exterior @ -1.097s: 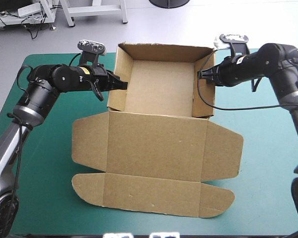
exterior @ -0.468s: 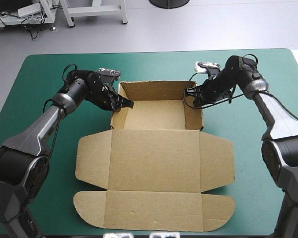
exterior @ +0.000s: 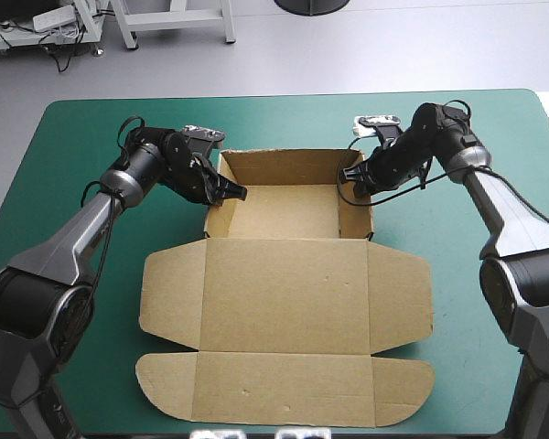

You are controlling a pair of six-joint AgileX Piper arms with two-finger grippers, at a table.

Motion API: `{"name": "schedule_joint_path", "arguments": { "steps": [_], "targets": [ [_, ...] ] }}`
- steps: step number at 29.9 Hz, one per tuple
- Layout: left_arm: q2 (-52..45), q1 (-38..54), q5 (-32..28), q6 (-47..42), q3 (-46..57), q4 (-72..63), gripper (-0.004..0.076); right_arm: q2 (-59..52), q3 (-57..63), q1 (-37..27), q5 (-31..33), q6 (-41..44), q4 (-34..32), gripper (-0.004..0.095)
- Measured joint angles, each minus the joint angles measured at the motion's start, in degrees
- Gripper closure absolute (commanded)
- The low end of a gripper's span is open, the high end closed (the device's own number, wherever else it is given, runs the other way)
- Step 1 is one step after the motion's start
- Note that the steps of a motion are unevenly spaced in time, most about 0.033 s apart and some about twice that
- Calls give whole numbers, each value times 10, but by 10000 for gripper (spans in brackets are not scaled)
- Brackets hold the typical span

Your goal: Fold the box

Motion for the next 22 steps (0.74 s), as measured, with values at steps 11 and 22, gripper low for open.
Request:
{"name": "schedule_joint_path", "arguments": {
  "steps": [11, 22],
  "targets": [
    [23, -3, 12, 4, 7, 2, 206, 6, 0, 1, 0, -11, -14, 600],
    [23, -3, 24, 4, -73, 14, 206, 6, -3, 1, -15, -11, -42, 483]
  ]
}}
